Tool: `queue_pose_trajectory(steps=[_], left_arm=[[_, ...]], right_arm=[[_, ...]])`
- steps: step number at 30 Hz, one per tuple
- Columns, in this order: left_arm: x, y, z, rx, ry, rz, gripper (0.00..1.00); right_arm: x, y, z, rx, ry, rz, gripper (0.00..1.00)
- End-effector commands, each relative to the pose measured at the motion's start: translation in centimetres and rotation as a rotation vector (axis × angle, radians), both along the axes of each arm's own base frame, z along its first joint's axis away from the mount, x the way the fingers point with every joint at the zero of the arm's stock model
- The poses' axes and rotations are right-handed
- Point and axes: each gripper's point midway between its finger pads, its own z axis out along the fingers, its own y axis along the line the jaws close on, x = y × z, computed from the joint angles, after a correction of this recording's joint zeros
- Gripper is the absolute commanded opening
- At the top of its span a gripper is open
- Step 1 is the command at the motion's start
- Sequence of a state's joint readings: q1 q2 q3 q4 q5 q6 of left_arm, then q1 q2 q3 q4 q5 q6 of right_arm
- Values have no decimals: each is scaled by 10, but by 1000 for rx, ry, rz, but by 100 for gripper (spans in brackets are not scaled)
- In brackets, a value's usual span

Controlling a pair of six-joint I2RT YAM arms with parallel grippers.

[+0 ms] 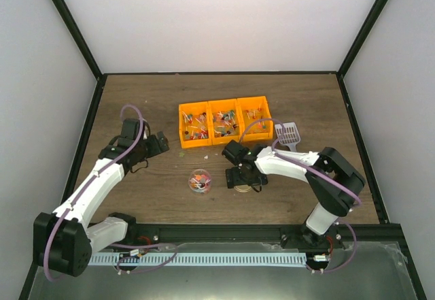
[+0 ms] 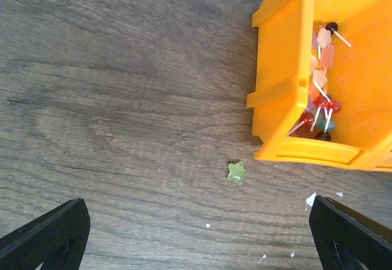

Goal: Pack the candies
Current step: Pick up the bottle lid at the center of the board.

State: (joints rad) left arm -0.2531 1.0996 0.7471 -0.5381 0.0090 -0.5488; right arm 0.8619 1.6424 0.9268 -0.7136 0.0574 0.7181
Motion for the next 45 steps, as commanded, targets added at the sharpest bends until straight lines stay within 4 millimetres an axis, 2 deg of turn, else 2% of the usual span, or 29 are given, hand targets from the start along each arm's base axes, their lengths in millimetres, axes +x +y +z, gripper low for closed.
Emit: queue_pose_trajectory(steps=[1,20,25,38,45], left_arm=[[-5,2,0,2,-1,-4,100],[-8,-1,-11,-20,11,-8,100],[-7,-2,-13,-21,13,-9,100],[-5,-2,-14,-29,15,0,100],[-6,-4,-21,-39,25,3,100]], right_arm=[[5,-1,1,-17,-25,-7,98],[17,4,22,-8,-75,-7,100],[15,1,16,-33,-62,-4,96],[15,-1,14,-48,-63,4,87],[19,-6,29,-64,-96,5,86]])
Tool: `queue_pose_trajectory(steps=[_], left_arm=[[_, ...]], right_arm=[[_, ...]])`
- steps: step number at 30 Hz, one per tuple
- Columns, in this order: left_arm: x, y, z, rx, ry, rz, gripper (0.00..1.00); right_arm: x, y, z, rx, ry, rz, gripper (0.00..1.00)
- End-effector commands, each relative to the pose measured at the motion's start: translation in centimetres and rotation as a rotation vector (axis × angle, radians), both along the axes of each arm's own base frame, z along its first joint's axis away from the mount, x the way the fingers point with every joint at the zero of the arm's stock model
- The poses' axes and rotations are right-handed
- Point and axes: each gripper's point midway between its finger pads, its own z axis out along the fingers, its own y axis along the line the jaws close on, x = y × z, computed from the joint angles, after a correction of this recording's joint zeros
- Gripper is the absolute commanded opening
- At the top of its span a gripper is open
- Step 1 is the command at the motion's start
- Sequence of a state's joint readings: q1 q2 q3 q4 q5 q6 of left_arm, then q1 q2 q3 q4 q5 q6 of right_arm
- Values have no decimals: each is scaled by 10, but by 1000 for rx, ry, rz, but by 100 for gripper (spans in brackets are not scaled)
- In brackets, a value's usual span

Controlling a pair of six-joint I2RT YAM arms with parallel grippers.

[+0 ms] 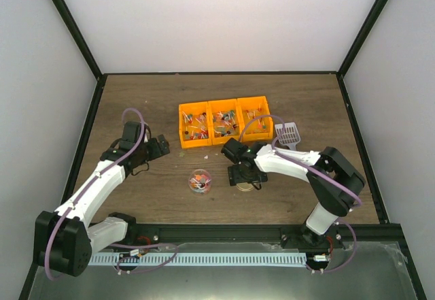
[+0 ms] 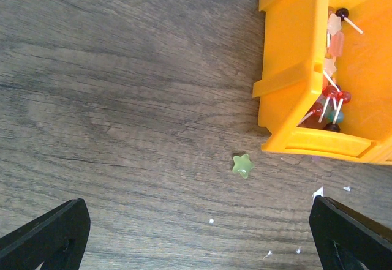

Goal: Pack the candies
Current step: Pick up the bottle lid at the center of the board.

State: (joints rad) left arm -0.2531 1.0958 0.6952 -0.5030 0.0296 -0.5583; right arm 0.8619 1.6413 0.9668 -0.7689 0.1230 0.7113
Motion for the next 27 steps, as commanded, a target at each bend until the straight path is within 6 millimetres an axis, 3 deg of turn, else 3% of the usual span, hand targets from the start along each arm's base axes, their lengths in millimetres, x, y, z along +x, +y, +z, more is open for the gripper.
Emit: queue_pose_trajectory(steps=[1,10,16,27], left_arm=[[0,-2,-8,-24,7,10,100],[2,-1,-12,-25,7,25,100],[1,1,-15,-16,15,28,100],[-4,4,-16,-6,25,34,100]], right_arm=[[10,2,22,-2,-58,8,86],[20,20,65,84,-112,41,86],[27,50,91,144,-138,96,86],[7,114,99,127,-115,256,86]])
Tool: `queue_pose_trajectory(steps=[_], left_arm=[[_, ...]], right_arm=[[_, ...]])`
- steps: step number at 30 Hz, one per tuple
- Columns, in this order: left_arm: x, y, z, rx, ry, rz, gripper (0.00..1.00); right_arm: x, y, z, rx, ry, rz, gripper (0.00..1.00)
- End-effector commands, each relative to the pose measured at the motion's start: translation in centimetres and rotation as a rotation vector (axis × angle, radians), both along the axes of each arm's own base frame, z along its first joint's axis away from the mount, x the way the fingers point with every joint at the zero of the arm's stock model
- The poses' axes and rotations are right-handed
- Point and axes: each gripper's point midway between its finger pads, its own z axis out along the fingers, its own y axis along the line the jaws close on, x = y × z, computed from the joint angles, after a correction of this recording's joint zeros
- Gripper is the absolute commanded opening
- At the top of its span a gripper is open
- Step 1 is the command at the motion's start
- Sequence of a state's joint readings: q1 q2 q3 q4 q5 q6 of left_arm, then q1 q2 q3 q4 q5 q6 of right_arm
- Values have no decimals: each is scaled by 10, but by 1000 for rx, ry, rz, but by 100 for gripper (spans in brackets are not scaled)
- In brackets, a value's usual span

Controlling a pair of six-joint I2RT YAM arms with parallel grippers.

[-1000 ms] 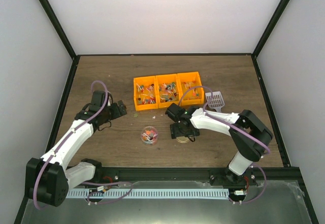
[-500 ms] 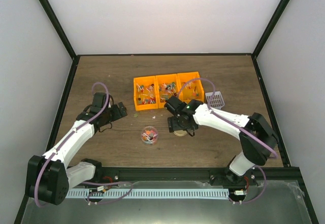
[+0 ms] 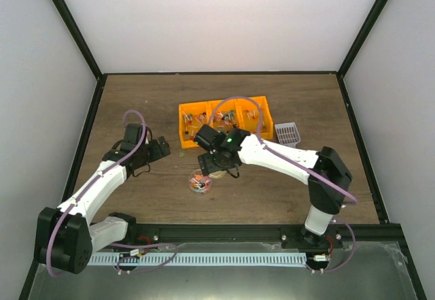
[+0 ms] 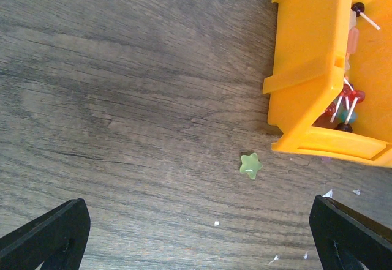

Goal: Pack the candies
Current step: Close the bottle lid on the packing bottle.

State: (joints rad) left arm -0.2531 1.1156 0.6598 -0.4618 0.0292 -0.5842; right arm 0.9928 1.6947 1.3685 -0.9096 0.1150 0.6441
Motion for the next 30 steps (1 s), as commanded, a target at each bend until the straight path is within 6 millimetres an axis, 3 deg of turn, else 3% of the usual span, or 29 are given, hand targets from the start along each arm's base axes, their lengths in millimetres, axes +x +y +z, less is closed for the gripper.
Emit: queue_pose_trajectory(steps=[1,7,15,30], left_arm=[[-4,4,-2,8,8,14,100],[-11,10,-7,33,28,28,100],[-26,18,-29,41,123,59,100],[-29,18,-31,33,125,51,100]], right_arm=[[-12,19,4,-42,2,69,86],[-26,44,1,-76,7,136,86],[-37,63,0,-104,9,195,86],[-50,73,-17,-154,31,247,88]])
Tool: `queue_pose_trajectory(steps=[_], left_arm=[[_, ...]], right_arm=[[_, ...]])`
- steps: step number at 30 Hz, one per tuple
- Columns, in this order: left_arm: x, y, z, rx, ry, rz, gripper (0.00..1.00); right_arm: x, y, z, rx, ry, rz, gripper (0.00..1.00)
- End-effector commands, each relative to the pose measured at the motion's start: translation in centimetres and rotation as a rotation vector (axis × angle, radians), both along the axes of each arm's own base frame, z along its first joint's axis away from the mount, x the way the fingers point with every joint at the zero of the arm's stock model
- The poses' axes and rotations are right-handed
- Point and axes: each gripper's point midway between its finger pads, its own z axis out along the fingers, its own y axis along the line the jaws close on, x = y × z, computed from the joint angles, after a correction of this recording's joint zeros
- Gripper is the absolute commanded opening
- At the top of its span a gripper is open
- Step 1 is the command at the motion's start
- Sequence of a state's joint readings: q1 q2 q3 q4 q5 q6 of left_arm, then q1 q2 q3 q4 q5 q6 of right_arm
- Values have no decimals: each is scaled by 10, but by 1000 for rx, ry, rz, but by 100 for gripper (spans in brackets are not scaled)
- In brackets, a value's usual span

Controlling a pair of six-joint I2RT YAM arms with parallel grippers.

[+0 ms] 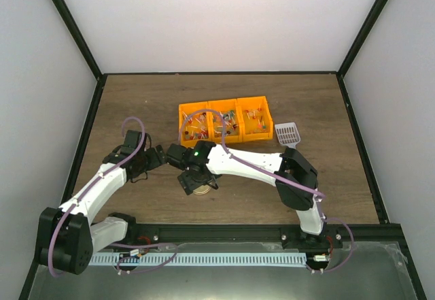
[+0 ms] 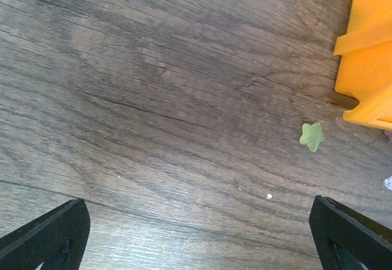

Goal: Pack the candies
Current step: Close the bottle lid on the packing bottle.

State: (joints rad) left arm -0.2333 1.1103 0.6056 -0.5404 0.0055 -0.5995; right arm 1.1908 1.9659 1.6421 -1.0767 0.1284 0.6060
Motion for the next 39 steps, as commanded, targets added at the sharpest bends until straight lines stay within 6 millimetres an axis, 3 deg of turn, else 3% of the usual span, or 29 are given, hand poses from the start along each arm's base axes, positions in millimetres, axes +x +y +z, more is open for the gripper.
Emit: queue_pose_trajectory(steps=[1,11,39], left_arm=[[-2,1,-1,-8,3,5,100],[-2,0,0,-15,1,-2,100],[-2,-3,-3,-22,6,-16,100]], right_arm=[[3,8,10,9,-25,18,88],[10,14,9,-4,-46,31,88],[19,3,-2,-31,-35,5,94]])
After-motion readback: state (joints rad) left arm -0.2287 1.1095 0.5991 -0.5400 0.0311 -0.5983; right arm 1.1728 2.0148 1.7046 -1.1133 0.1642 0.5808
